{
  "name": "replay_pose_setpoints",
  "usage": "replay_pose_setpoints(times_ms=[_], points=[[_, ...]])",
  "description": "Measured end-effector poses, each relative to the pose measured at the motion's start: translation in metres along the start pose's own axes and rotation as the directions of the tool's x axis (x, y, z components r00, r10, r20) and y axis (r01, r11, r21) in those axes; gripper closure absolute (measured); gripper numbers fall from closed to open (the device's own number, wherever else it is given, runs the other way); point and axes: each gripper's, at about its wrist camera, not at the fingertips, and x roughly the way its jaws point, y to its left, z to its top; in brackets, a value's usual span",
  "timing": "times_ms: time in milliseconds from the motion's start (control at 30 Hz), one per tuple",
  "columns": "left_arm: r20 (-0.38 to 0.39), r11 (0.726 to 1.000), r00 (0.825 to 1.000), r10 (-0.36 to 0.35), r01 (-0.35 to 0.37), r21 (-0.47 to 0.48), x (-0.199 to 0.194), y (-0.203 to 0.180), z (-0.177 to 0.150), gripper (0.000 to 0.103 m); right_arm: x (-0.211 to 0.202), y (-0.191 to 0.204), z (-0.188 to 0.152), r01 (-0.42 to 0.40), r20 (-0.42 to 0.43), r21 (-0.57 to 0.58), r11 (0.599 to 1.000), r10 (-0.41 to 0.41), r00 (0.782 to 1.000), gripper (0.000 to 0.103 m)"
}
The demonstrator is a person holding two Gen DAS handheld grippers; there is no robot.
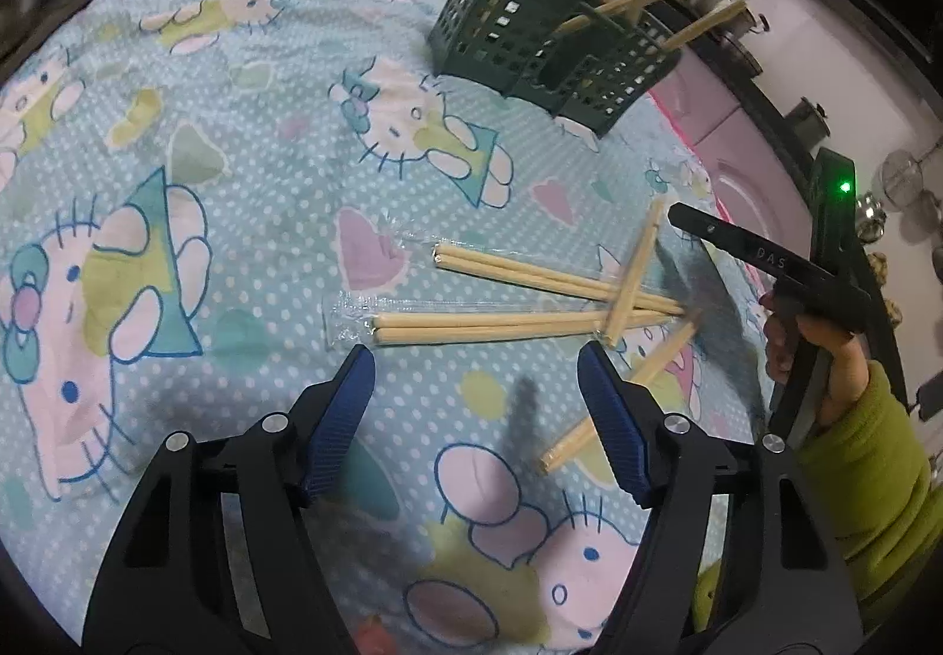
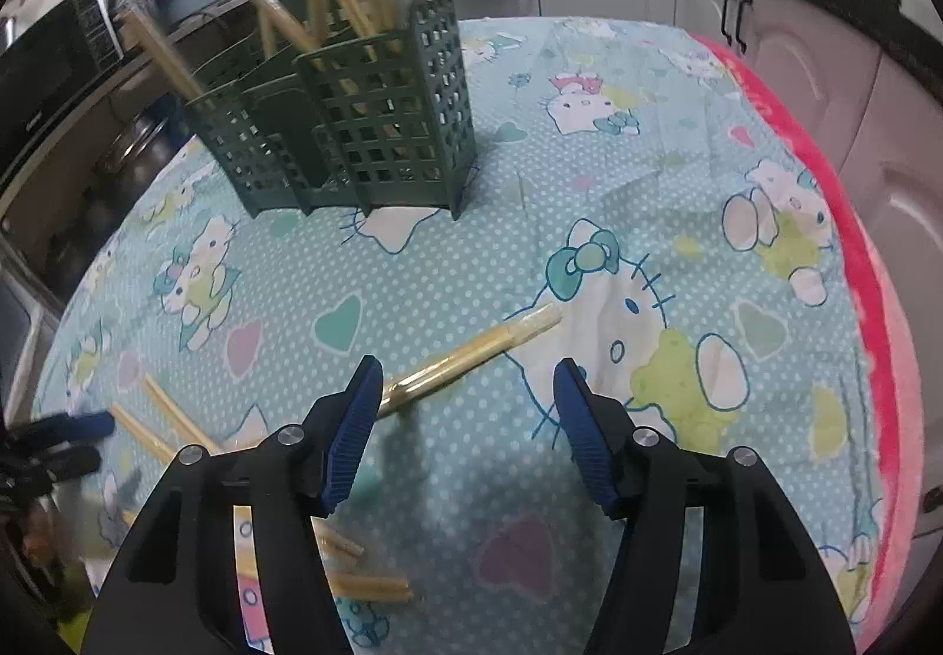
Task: Organize utensils
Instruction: 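Close the left tool on a wrapped chopstick while the right tool grasps another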
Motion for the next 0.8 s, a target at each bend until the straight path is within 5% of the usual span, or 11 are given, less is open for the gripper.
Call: replay_pose_setpoints(times_ms=[233, 467, 667, 800], points=[[0.038, 0.995, 0.999, -0.036, 0.039, -0.095, 0.002, 0.012, 0.011, 0.040, 0.018, -0.011, 0.009, -0.040, -0.044, 0.100, 0.994, 0.045, 0.998, 0.049], [0.071, 0.989, 0.997, -0.028, 0.038, -0.142, 0.006, 0.024, 0.023, 0.057, 0.027, -0.019, 0.019, -0.055, -0.051, 0.186, 0.981, 0.065, 0.997, 0.052], [0.081, 0.985, 0.997, 0.001, 0.013, -0.169, 0.009, 0.034, 0.028, 0.081, 0.035, -0.030, 0.030, -0.031, -0.048, 0.264, 0.964, 0.045, 0.998, 0.070], [0.088, 0.977, 0.996, -0.017, 0.035, -0.208, 0.010, 0.045, 0.031, 0.087, 0.039, -0.037, 0.033, -0.015, -0.040, 0.313, 0.950, 0.029, 0.999, 0.086]])
